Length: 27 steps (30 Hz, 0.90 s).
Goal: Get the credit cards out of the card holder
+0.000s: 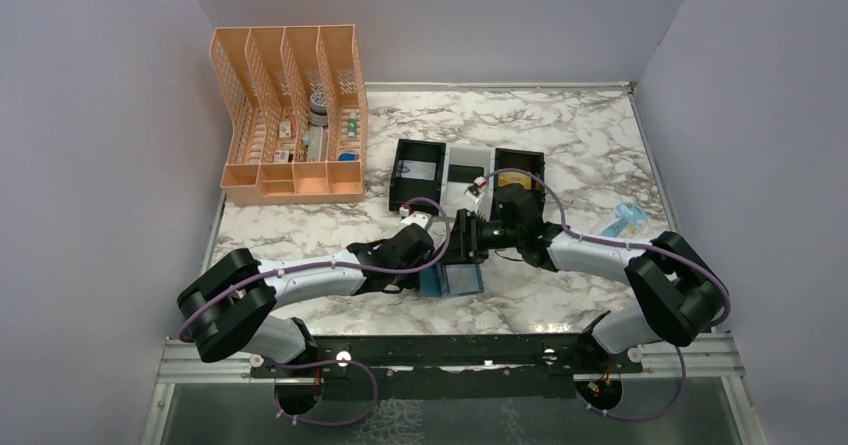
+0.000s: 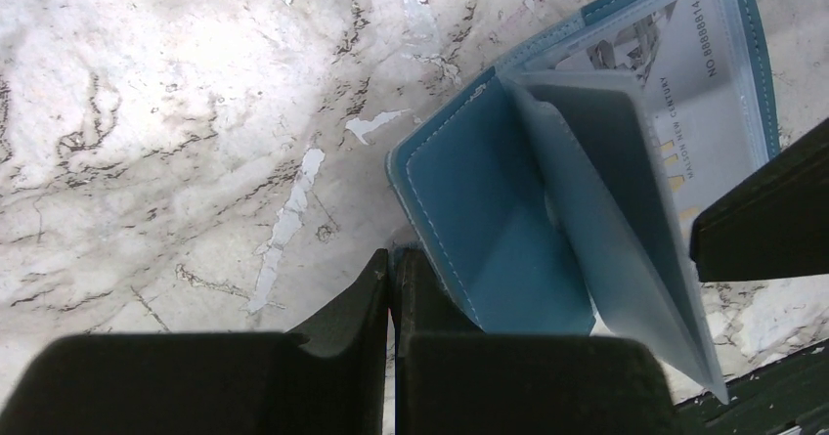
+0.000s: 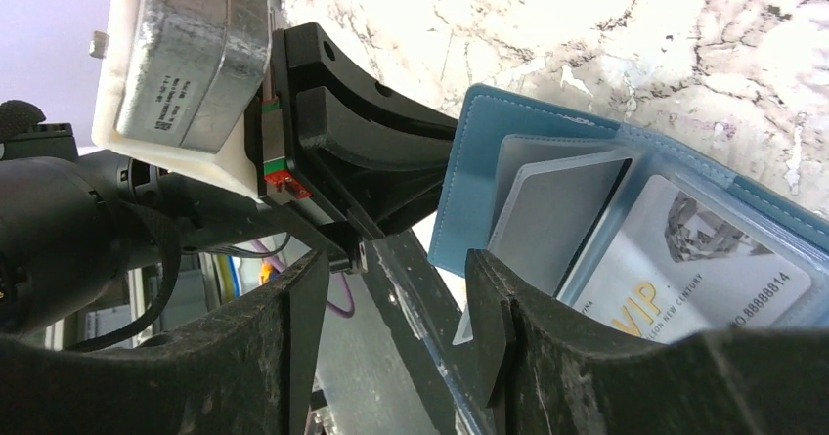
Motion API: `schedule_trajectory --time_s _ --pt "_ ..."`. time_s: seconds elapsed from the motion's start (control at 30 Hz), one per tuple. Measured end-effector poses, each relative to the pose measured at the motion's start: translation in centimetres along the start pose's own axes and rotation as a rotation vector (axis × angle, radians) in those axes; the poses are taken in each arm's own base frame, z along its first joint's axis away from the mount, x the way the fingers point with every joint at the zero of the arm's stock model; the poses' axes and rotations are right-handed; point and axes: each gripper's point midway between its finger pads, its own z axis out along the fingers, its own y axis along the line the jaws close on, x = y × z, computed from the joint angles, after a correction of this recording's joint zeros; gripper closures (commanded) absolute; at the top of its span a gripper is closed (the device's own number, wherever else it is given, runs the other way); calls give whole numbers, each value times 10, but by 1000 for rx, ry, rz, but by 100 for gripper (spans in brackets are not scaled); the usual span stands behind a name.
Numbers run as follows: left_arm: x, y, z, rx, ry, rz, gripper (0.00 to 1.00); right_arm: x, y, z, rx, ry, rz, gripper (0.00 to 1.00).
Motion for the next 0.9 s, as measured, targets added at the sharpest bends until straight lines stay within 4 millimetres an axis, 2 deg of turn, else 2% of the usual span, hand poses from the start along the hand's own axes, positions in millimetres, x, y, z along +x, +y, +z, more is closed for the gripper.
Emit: schedule_trajectory --time_s 0.27,0.43,0.6,0.77,0.9 --pt "4 2 -3 3 -9 -25 100 5 1 9 -60 46 39 46" --pt "4 6 -8 -1 -27 -51 100 10 -5 15 -66 74 65 46" --pt "2 8 -13 -2 -49 -79 95 18 -15 21 -50 112 92 46" --pt "1 9 -16 -7 -59 -97 86 23 -18 23 -42 129 99 46" --pt "0 12 -22 -17 -67 -112 72 22 -17 25 -37 137 84 49"
